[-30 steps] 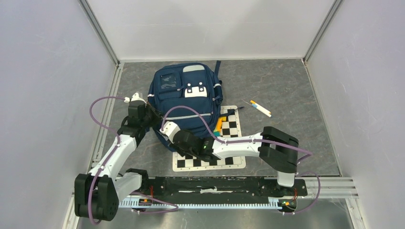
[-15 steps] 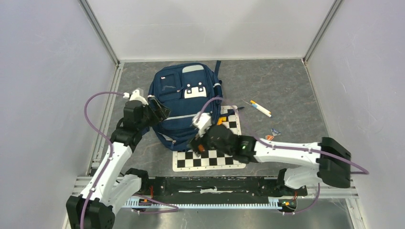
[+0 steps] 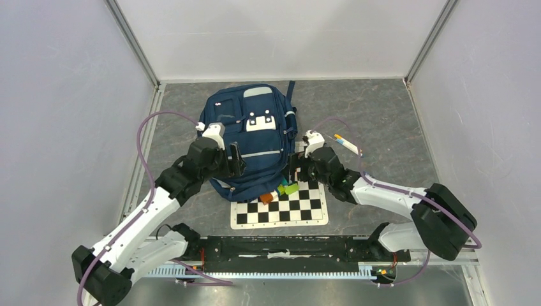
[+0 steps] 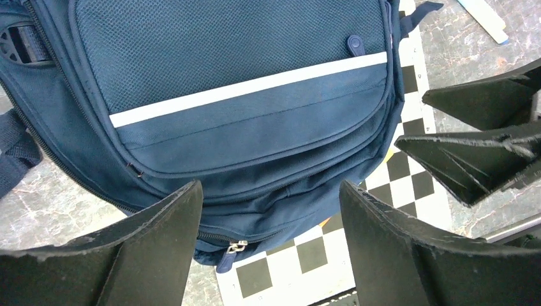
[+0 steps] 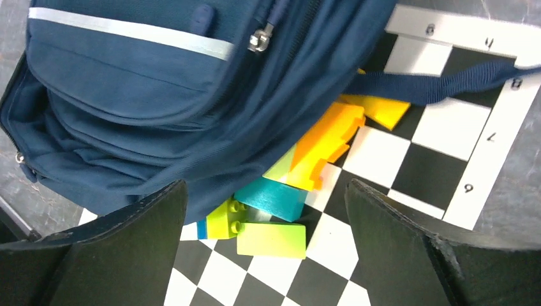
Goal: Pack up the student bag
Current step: Zip the student bag at the center of the board.
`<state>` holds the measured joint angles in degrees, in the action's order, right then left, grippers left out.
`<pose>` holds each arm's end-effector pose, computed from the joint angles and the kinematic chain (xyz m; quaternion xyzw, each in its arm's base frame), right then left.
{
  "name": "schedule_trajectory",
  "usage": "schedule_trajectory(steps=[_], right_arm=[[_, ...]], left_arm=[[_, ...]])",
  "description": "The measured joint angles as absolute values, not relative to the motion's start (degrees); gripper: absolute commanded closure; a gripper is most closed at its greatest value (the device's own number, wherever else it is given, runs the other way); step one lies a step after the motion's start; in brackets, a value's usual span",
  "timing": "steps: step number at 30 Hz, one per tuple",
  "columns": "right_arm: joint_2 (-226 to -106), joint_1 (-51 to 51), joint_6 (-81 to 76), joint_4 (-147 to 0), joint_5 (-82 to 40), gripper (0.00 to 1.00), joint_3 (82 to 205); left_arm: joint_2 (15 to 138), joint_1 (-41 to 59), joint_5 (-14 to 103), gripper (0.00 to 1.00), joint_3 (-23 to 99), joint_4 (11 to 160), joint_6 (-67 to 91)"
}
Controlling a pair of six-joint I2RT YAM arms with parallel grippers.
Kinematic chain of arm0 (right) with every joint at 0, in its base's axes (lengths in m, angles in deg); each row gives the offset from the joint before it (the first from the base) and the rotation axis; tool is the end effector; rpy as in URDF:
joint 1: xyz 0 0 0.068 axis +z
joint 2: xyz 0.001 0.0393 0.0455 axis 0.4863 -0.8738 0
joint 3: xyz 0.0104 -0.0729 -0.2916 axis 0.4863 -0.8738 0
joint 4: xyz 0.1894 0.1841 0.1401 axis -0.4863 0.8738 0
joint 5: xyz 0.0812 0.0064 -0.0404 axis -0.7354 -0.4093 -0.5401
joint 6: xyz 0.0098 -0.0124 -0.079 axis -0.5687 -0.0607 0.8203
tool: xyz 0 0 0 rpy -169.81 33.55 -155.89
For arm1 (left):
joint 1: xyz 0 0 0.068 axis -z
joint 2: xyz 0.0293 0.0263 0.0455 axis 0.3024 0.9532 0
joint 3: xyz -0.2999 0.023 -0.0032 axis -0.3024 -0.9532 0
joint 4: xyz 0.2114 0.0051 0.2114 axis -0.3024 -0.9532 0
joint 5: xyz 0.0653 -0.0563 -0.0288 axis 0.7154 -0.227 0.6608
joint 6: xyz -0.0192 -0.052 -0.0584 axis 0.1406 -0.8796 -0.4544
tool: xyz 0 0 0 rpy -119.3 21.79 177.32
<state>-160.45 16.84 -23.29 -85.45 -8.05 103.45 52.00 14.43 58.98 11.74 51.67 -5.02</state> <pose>0.2332 0.2324 0.1903 -0.1161 0.8526 0.2747 0.4291 0.2078 -0.1210 0.2877 0.0051 0.8948 -0.1808 0.4082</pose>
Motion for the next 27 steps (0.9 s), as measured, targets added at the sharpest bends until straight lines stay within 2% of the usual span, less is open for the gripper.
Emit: schedule_trajectory(steps=[5,11,15,23,27], right_arm=[[-162.5,14.6,-29.6,-93.0,-12.6,0.05,98.7],[-166.5,13.7,-32.3,-97.9,-15.5,0.13,99.2],[-169.9,13.4,-33.7,-98.6,-17.1,0.15,101.1],[-173.8,13.1,-38.1,-103.4,-19.0,0.18,102.0],[-175.1,13.1,-40.7,-106.4,-19.2,0.17,102.0]], left_arm=[[48.5,14.8,59.7,0.10,10.4,50.9,-4.9],[41.0,14.8,59.6,0.03,5.6,49.5,-5.7],[36.5,14.8,58.8,0.01,4.6,47.5,-7.9],[30.8,14.8,55.6,0.02,3.0,45.1,-13.1],[28.3,14.8,55.7,0.10,0.6,44.0,-14.7]])
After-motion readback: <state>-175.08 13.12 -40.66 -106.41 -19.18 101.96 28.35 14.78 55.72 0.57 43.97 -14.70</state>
